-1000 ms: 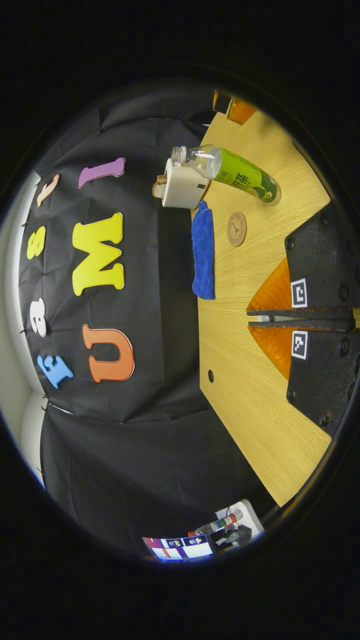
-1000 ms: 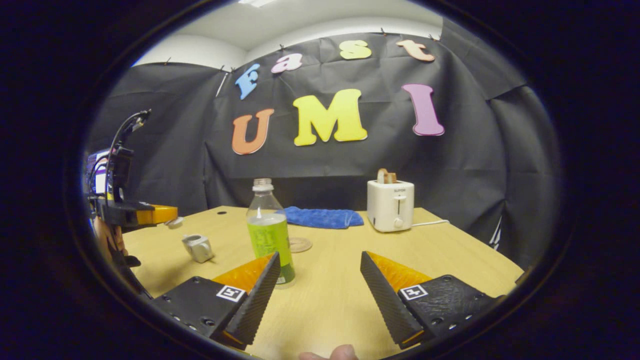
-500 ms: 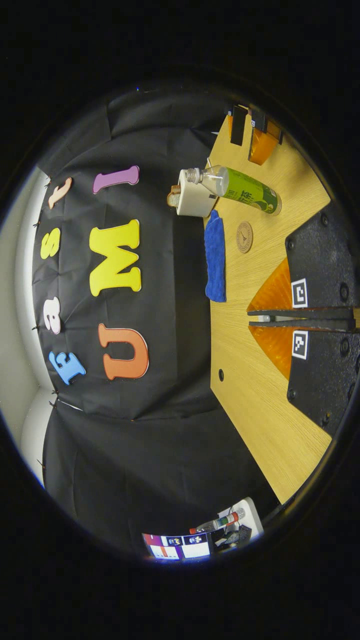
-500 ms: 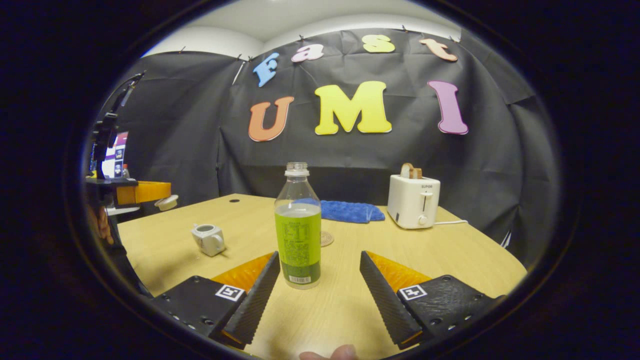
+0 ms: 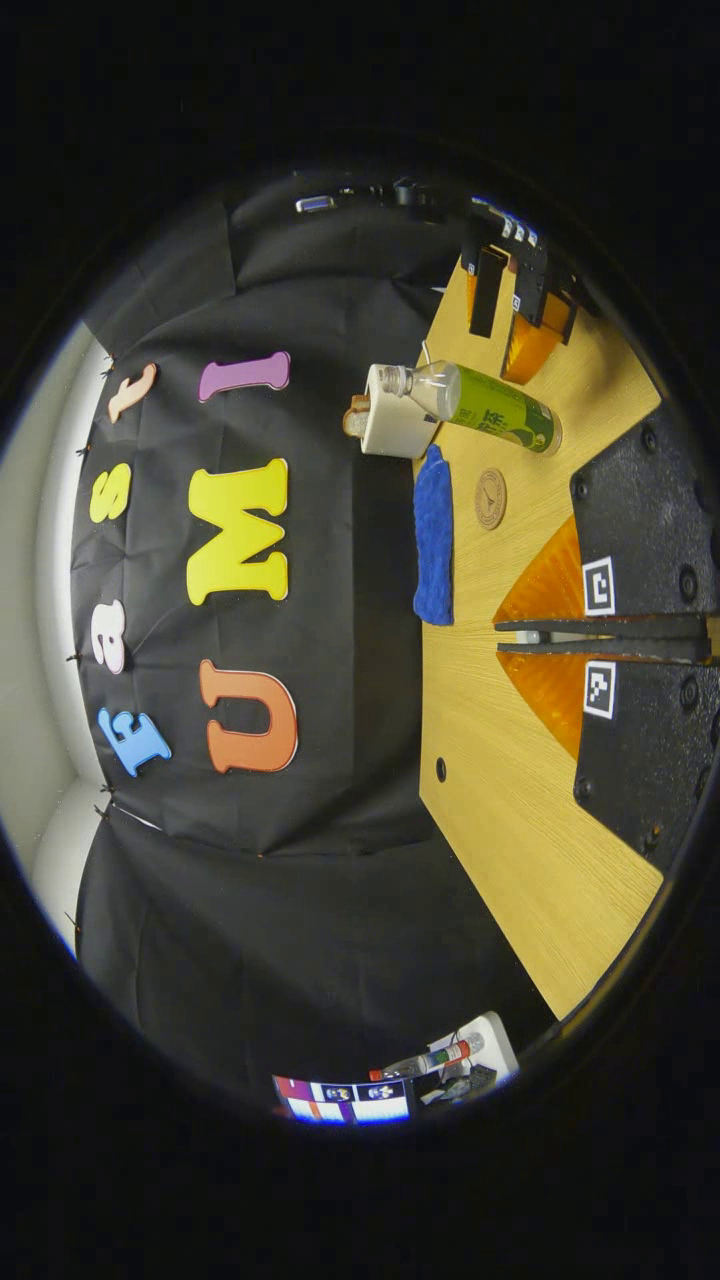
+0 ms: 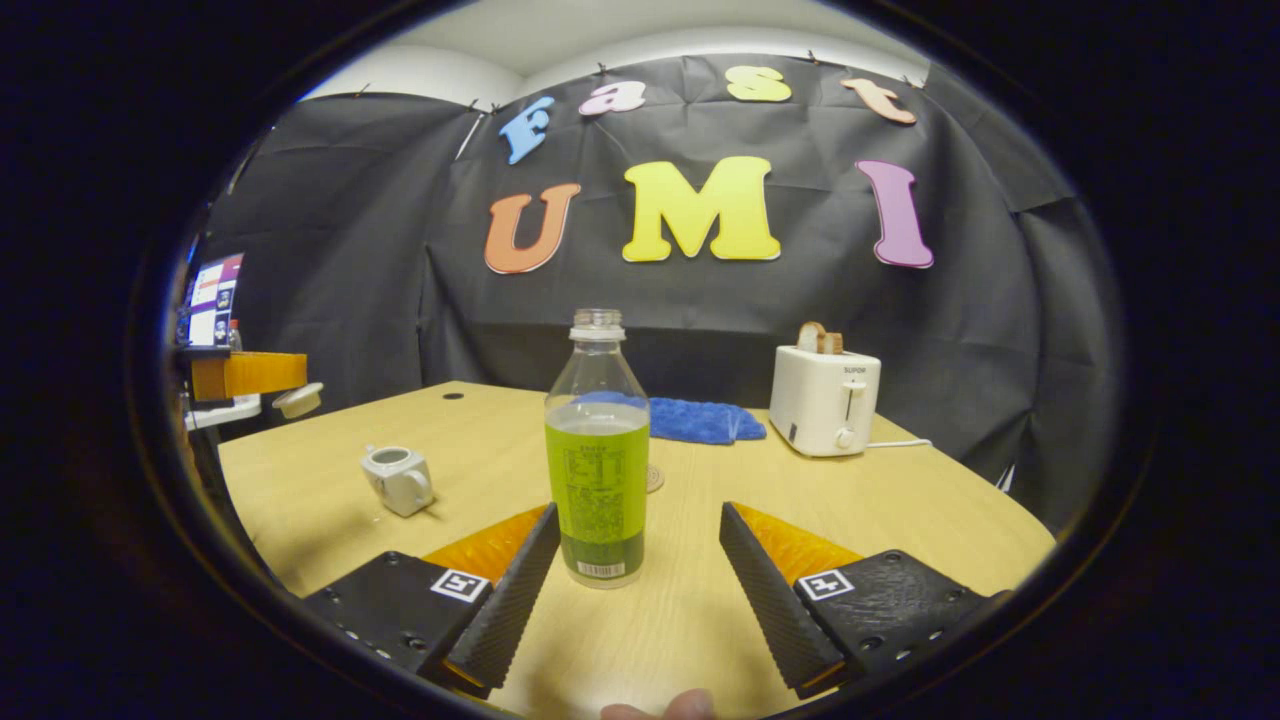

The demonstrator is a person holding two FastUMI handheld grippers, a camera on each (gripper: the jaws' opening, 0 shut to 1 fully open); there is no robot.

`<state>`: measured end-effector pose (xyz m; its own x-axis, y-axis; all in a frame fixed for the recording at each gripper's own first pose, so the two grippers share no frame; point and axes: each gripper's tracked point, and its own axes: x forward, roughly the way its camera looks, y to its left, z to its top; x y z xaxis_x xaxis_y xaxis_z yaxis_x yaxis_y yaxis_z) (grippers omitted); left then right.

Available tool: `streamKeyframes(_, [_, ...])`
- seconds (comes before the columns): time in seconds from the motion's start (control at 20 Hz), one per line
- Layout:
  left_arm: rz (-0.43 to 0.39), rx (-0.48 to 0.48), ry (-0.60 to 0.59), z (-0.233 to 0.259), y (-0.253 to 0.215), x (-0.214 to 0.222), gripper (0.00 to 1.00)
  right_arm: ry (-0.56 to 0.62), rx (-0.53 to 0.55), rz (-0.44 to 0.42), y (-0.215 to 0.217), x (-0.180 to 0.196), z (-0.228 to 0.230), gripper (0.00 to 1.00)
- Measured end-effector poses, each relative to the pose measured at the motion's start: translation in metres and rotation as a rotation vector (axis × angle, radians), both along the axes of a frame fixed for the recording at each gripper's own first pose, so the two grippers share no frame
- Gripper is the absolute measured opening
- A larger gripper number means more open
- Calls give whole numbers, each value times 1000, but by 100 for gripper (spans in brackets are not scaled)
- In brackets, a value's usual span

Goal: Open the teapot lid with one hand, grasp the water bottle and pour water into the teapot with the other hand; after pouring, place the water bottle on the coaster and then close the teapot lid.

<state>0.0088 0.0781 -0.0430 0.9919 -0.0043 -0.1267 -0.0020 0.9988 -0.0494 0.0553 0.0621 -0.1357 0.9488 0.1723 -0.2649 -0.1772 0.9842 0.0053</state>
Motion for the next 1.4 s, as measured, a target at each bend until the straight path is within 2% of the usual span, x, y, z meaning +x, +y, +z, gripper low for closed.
streamKeyframes(0.1, [1,-2,-3,2,2,-1,2,8,12,13,12,6,-3,96])
streamKeyframes(0.6, [25,-17,26,-9,19,-2,3,22,45,-33,35,44,-10,96])
streamKeyframes(0.85, [34,-35,25,-9,25,-2,2,46,49,-66,32,48,-14,76])
streamKeyframes(0.9, [32,-38,26,-10,25,-2,2,49,46,-65,32,47,-13,75])
streamKeyframes(1.05, [33,-39,35,-12,27,-2,2,50,13,-44,35,46,-8,73])
streamKeyframes(1.2, [32,-41,15,-4,30,-6,3,11,-67,-13,38,45,8,71])
streamKeyframes(1.4, [42,-49,7,-4,39,-7,2,-19,-235,70,52,49,24,71])
